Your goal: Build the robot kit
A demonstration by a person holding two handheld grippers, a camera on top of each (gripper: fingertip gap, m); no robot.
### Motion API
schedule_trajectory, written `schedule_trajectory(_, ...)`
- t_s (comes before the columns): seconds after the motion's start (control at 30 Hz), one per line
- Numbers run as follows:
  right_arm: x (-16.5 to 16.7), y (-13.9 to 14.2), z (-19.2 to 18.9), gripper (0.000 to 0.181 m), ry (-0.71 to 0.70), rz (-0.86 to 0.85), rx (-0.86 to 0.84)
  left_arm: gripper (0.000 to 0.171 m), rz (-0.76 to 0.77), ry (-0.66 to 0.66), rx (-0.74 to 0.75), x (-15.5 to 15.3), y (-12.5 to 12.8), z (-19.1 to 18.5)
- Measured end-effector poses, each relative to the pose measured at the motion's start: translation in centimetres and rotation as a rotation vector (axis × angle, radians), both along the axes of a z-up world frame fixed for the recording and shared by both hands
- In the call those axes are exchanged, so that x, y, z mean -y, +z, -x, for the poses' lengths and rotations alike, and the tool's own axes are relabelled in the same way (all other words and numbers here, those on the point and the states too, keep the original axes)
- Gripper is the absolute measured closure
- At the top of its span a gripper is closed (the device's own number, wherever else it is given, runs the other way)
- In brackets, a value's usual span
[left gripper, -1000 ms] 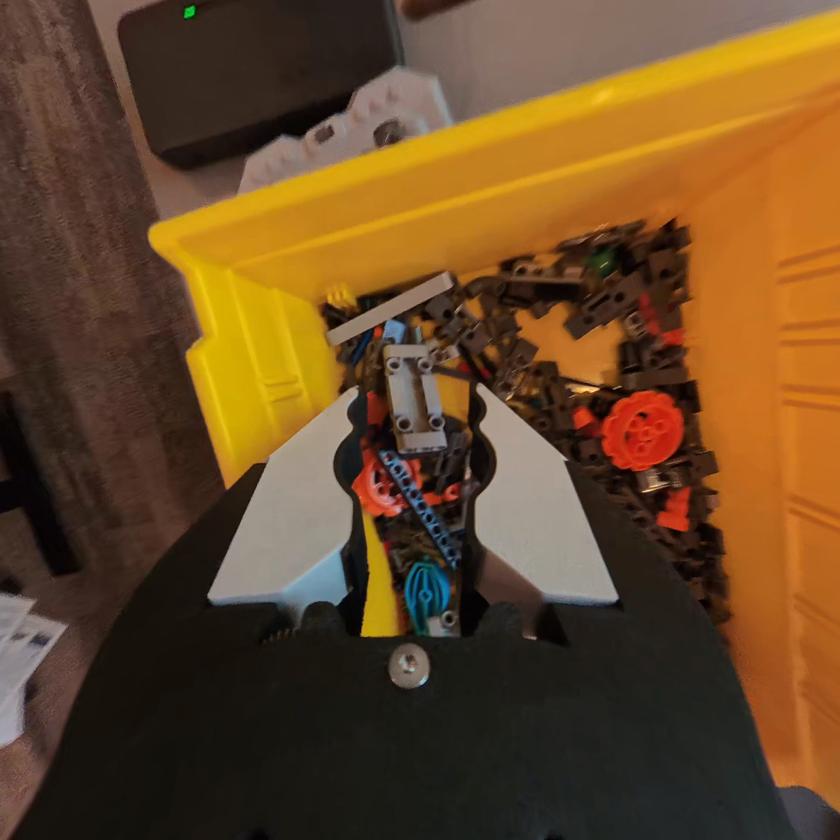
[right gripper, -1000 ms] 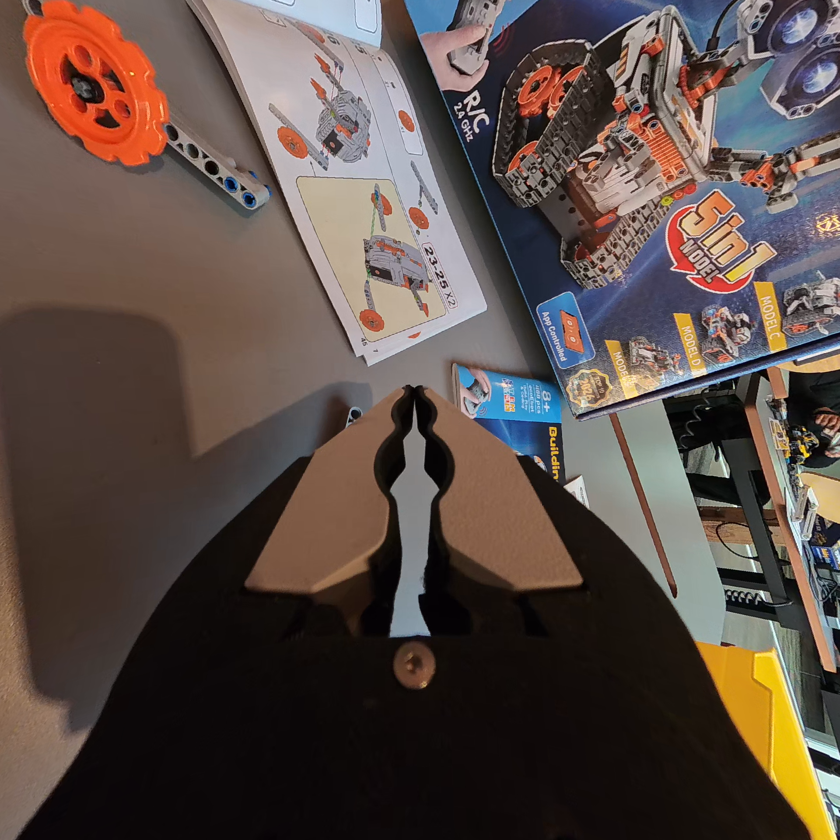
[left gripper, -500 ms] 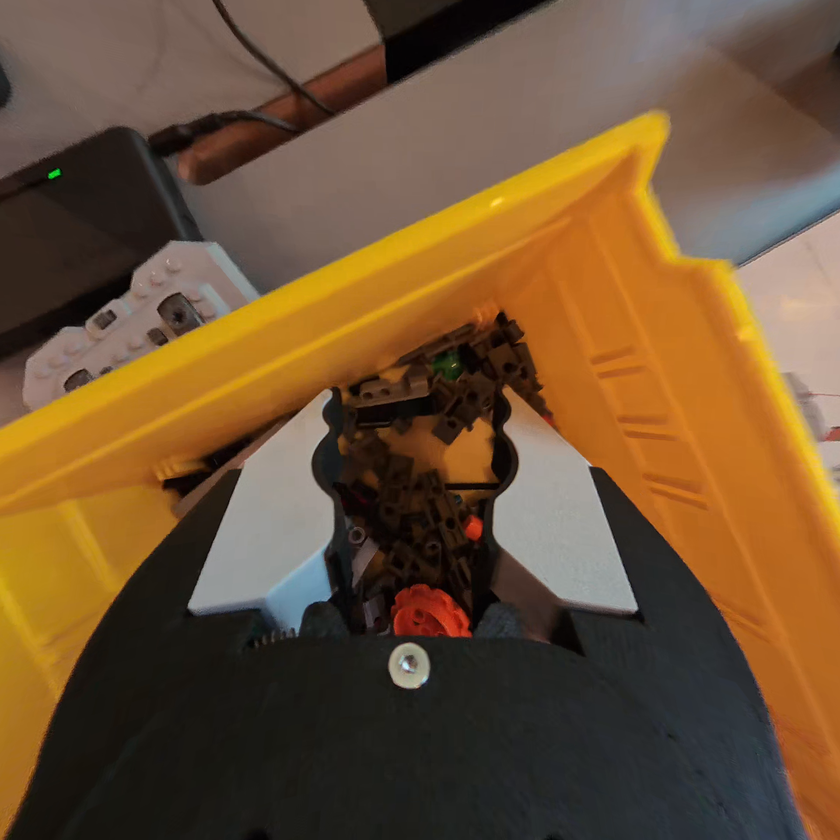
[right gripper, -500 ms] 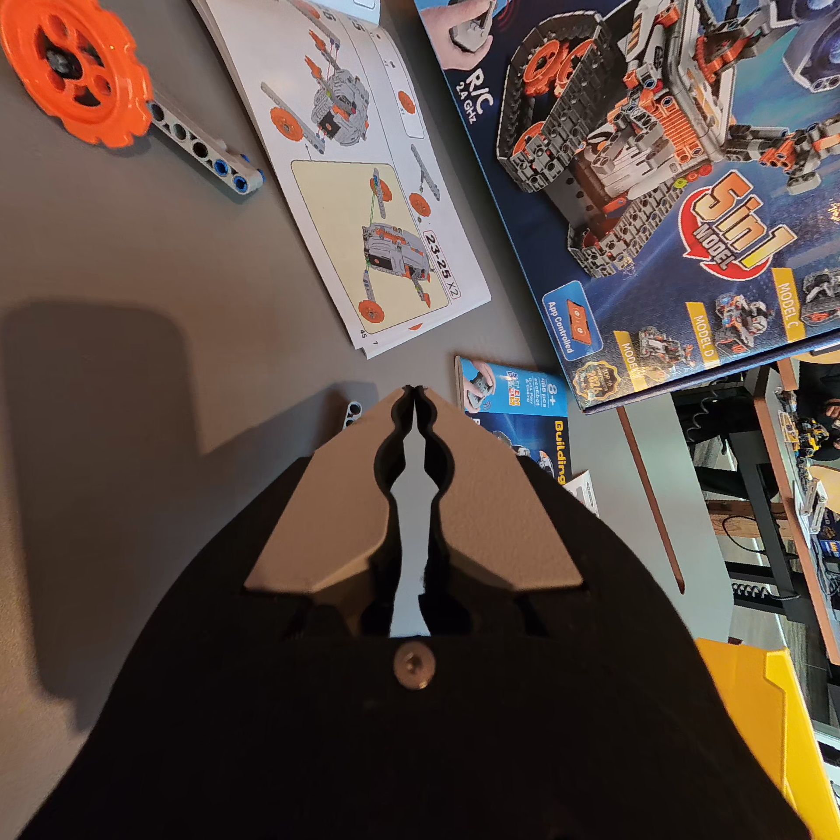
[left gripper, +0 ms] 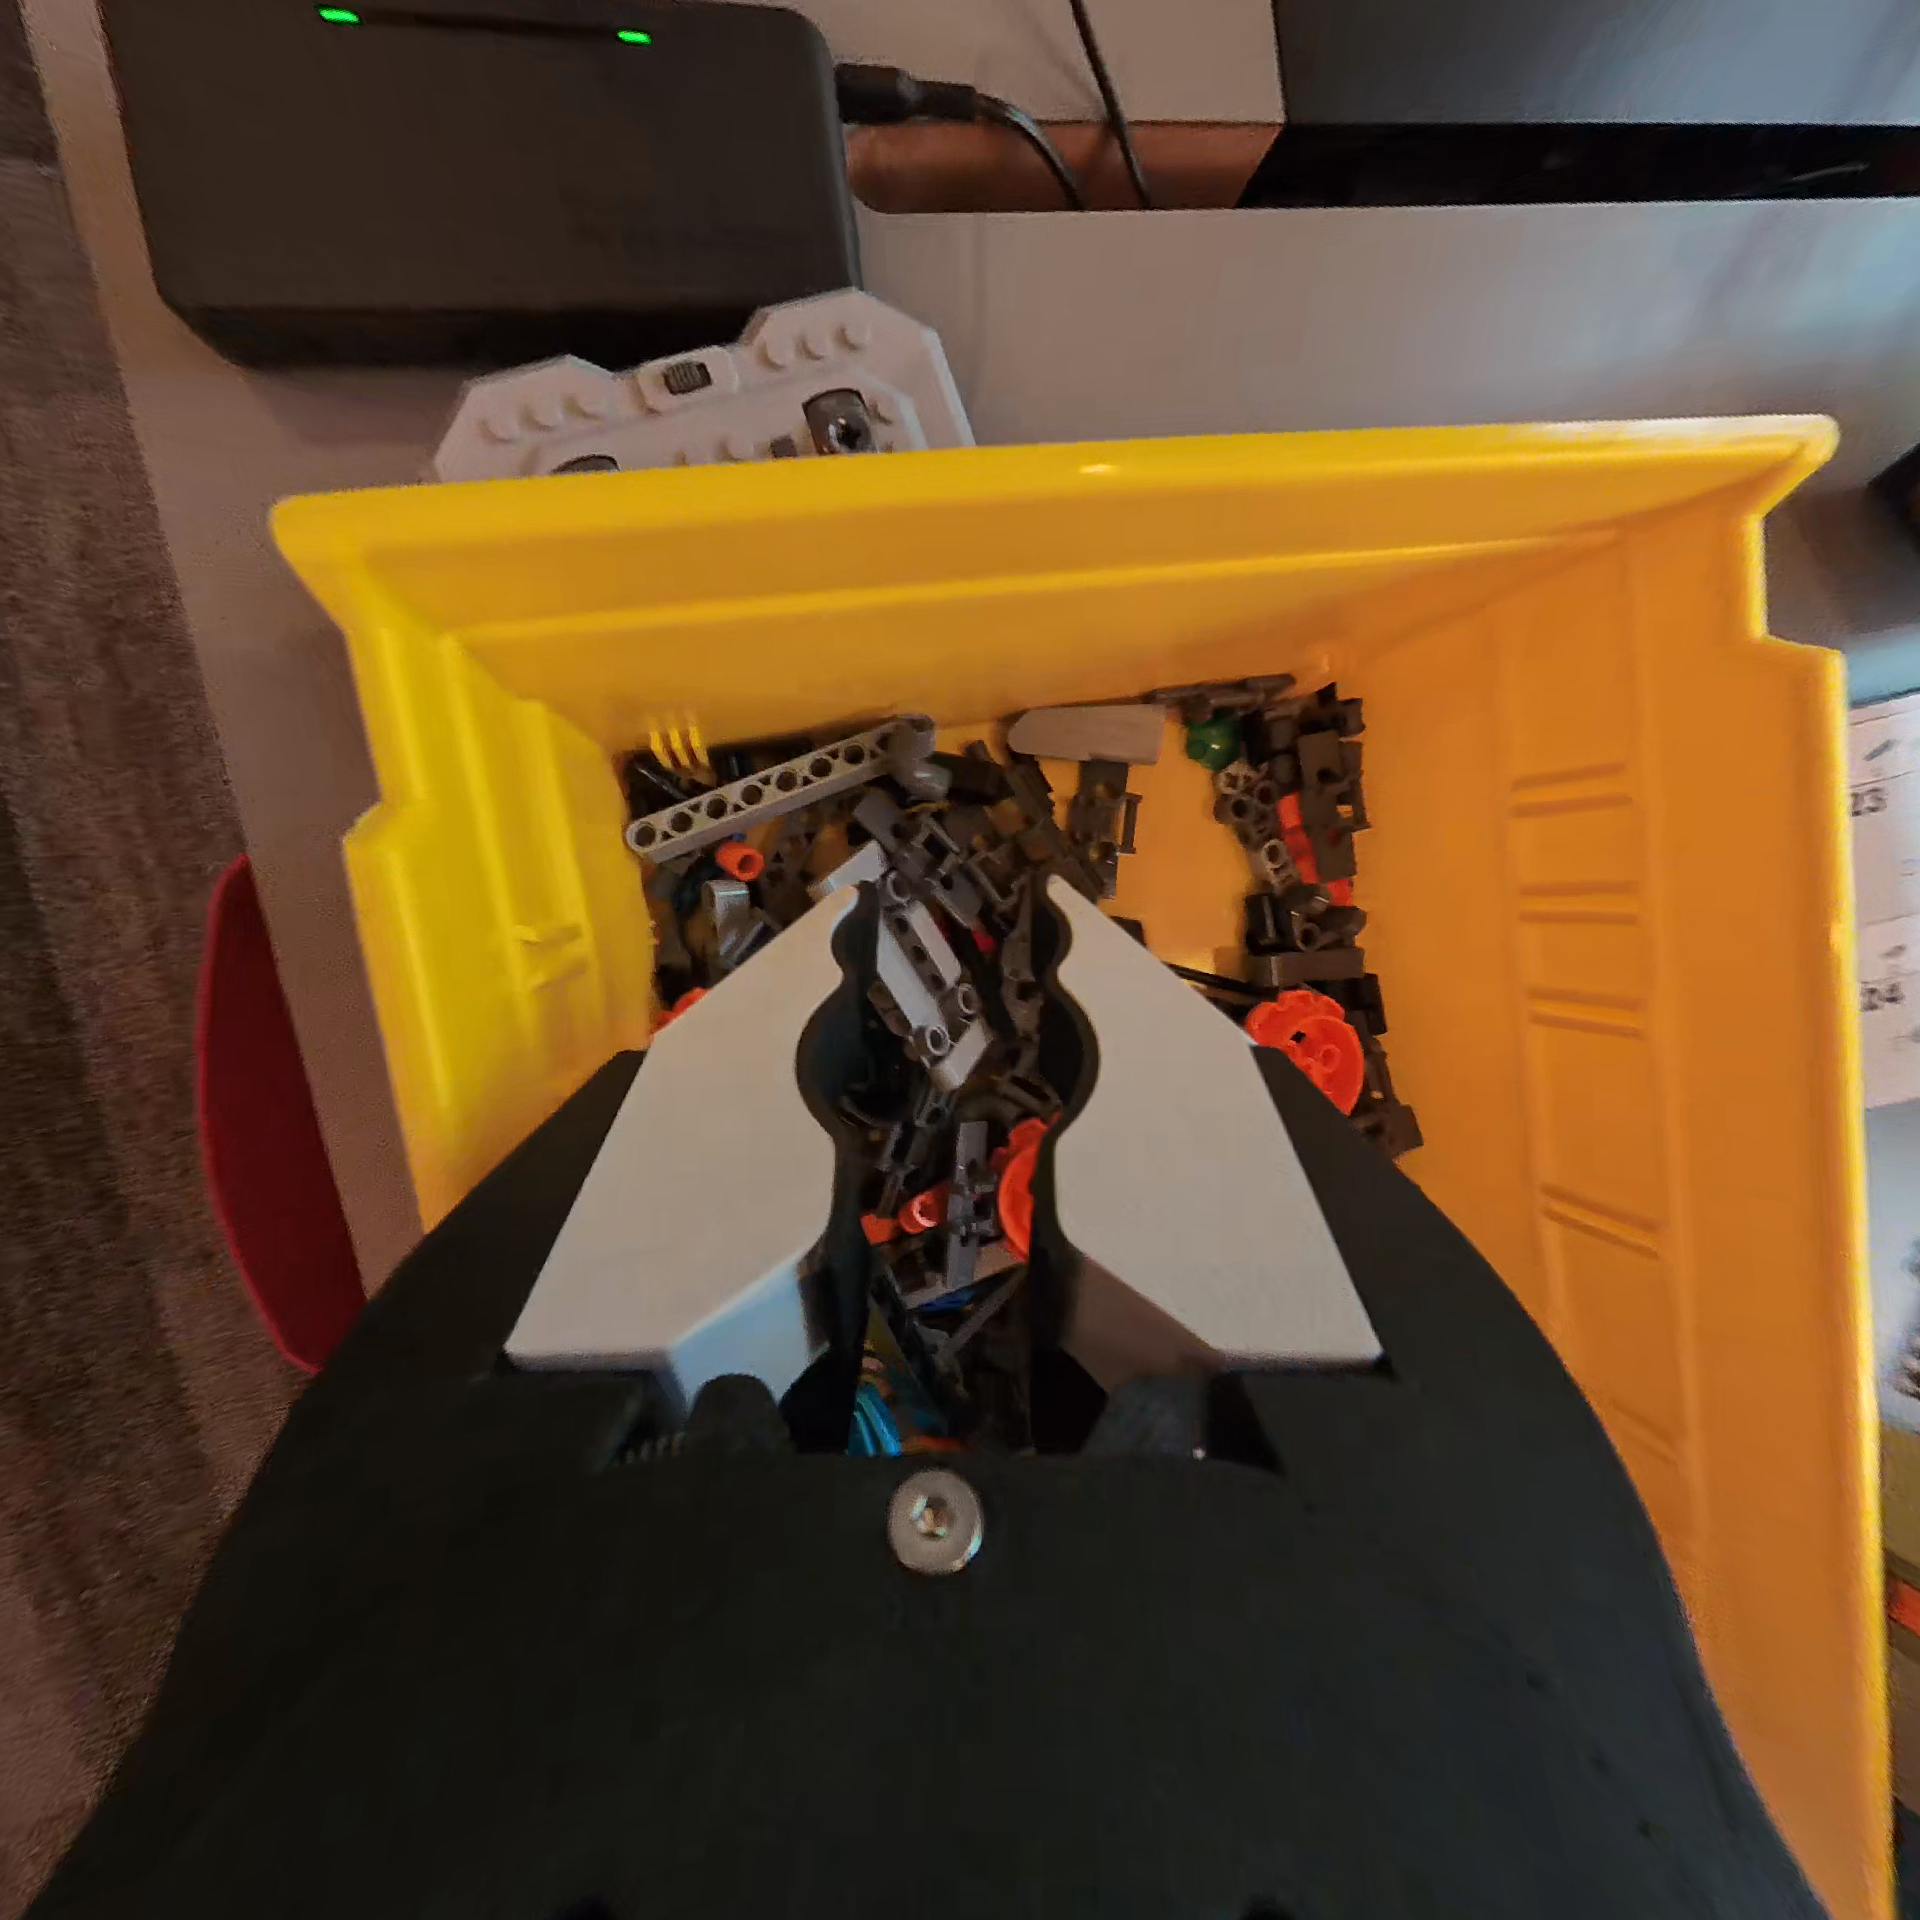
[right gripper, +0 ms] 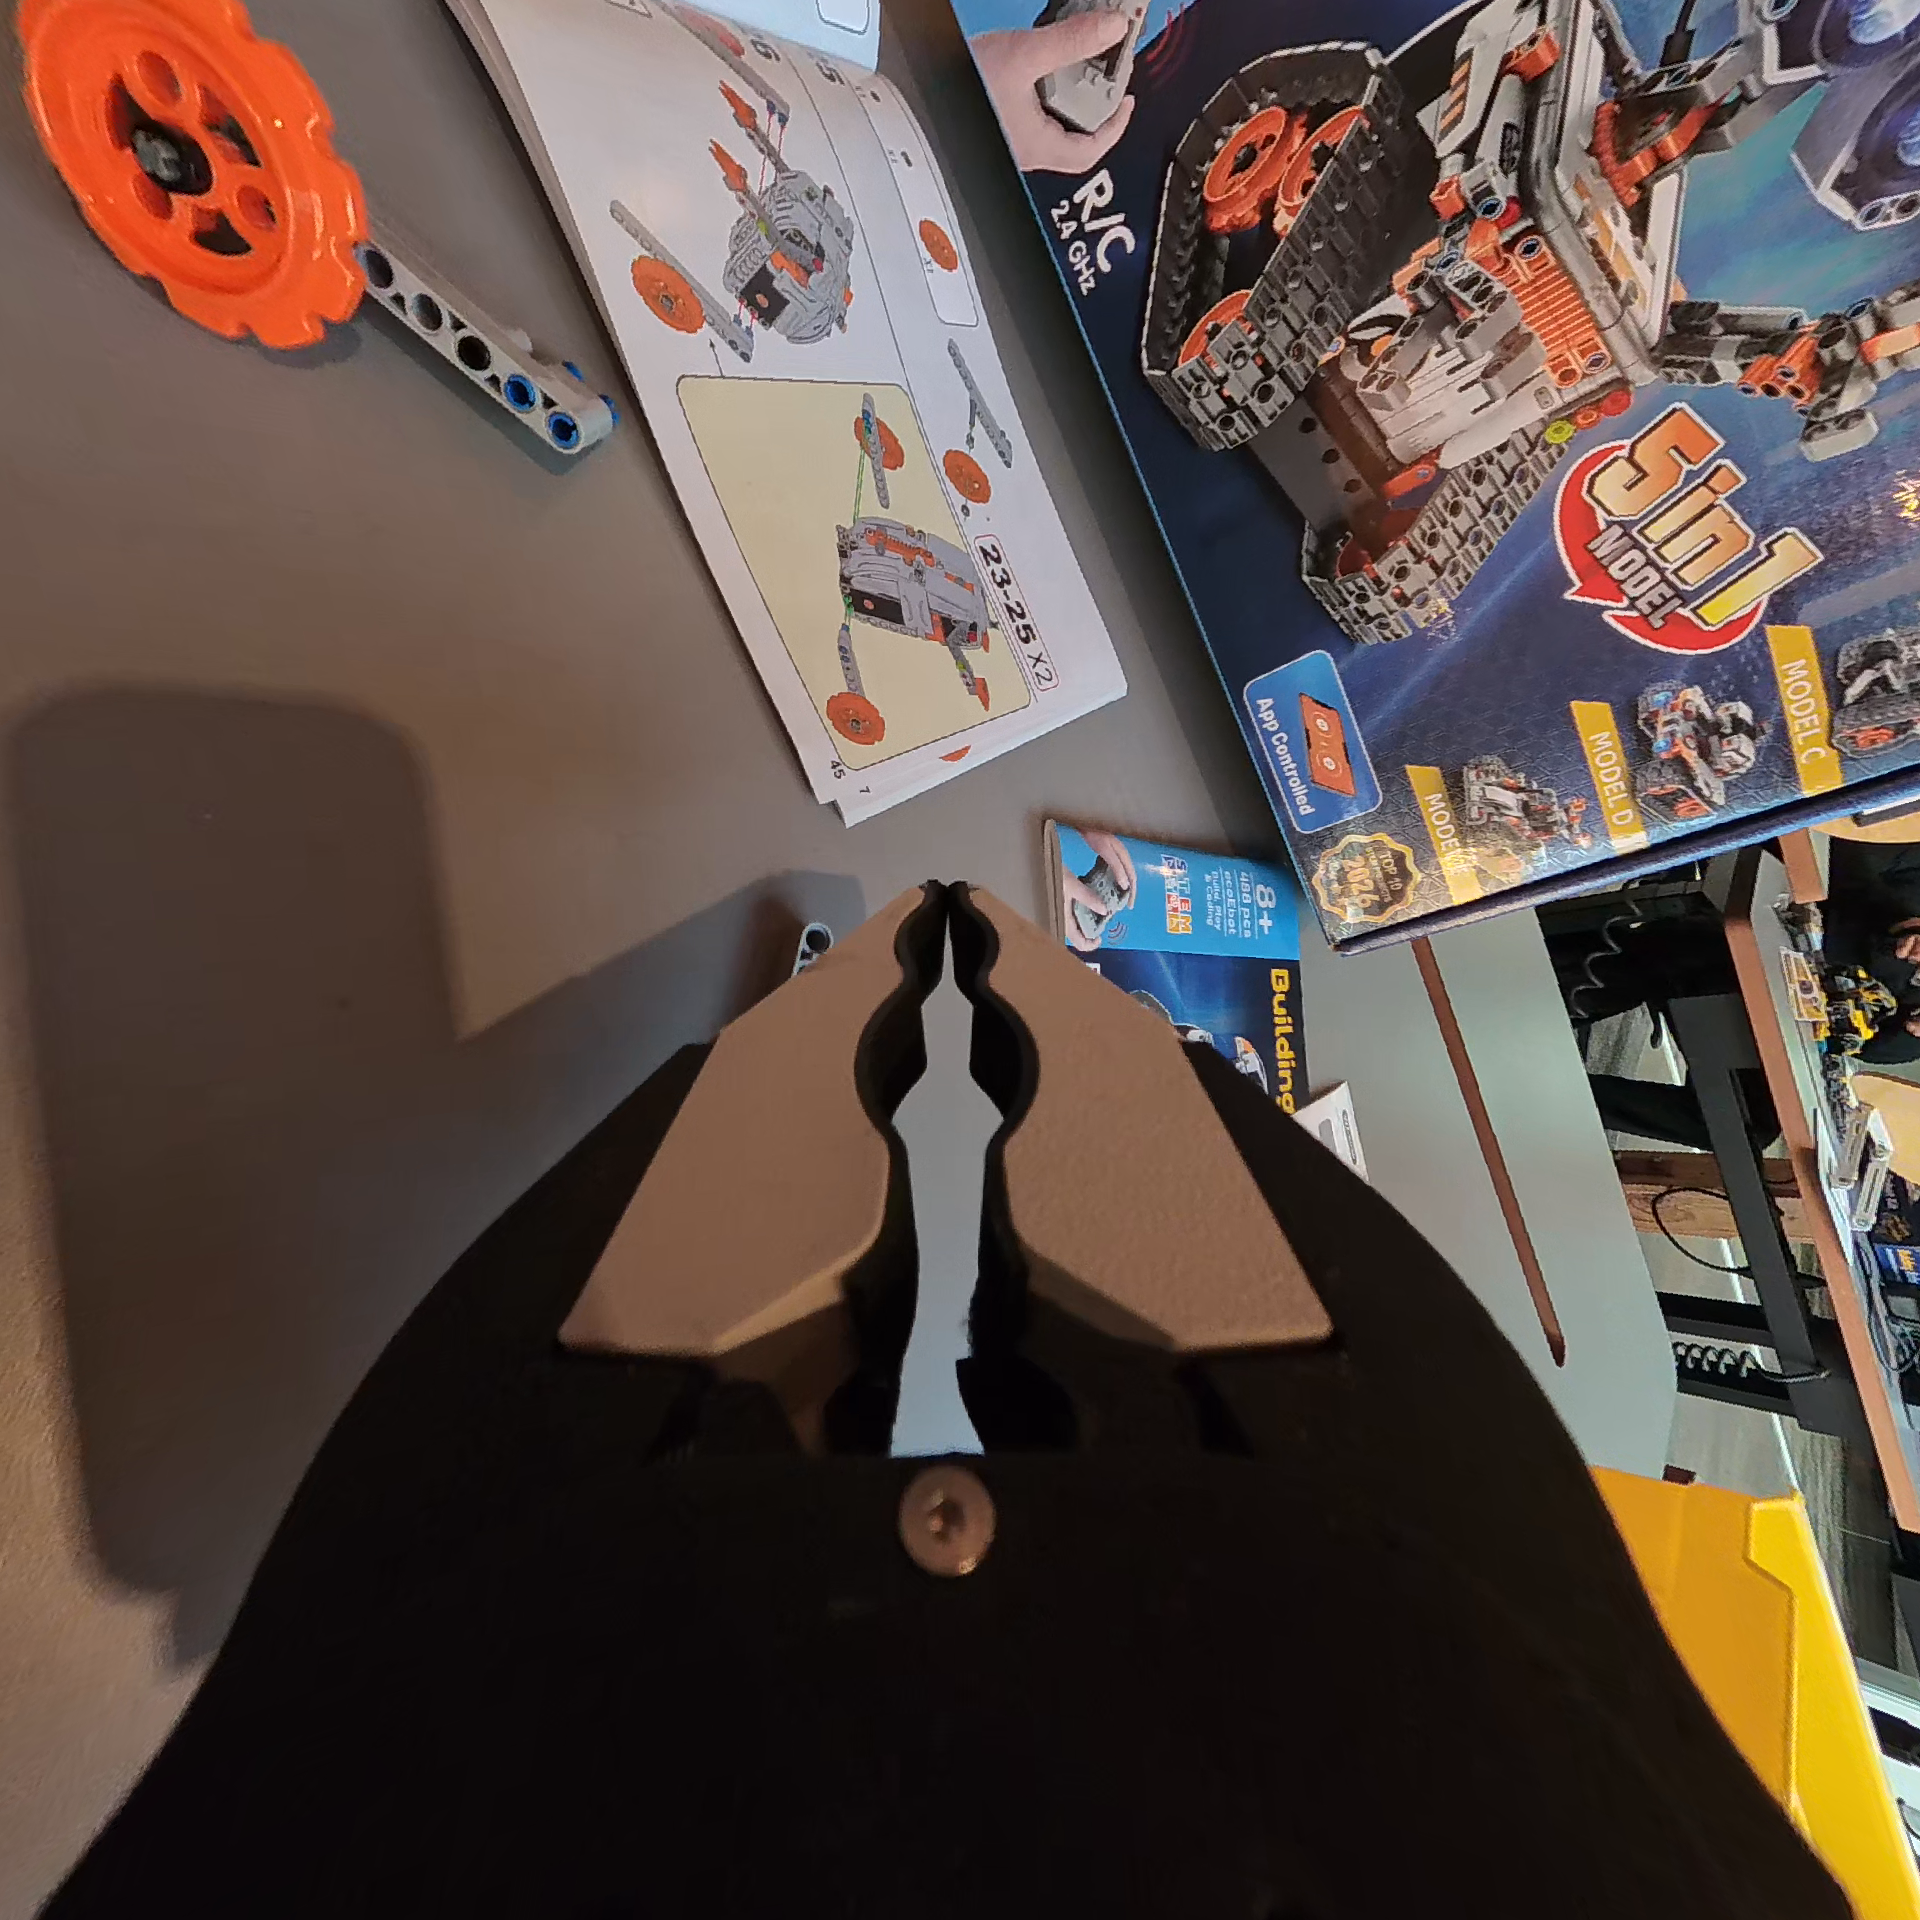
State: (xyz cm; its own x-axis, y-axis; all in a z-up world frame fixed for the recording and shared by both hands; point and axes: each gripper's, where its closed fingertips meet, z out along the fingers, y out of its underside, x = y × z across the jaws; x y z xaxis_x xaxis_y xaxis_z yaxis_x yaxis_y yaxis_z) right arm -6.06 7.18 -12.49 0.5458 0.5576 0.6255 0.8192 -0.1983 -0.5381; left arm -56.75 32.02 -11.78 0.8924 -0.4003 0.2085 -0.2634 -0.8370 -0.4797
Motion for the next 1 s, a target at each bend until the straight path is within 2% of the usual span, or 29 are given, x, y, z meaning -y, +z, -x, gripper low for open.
schedule_trajectory(0.13, 0.0, -0.2, -0.1, 0.181, -0.002, 0.008, 0.003, 0.137, 0.07, -0.075, 0.021, 1.6, -0.2, -1.4)
schedule_trajectory(0.3, -0.1, -0.2, -0.1, 0.181, -0.005, 0.006, 0.0, 0.138, 0.127, -0.124, -0.186, 2.4, -2.6, -1.3)
schedule_trajectory(0.5, 0.0, -0.1, -0.2, 0.181, -0.005, 0.004, -0.001, 0.162, 0.165, -0.159, -0.339, 3.3, -3.7, 0.1)
schedule_trajectory(0.8, 0.0, -0.2, 0.0, 0.181, 0.001, 0.011, 0.005, 0.169, 0.169, -0.182, -0.327, 3.5, -3.6, 0.5)
schedule_trajectory(1.0, 0.0, -0.1, -0.1, 0.181, -0.002, 0.008, 0.004, 0.169, 0.172, -0.192, -0.279, 4.6, -2.1, 1.3)
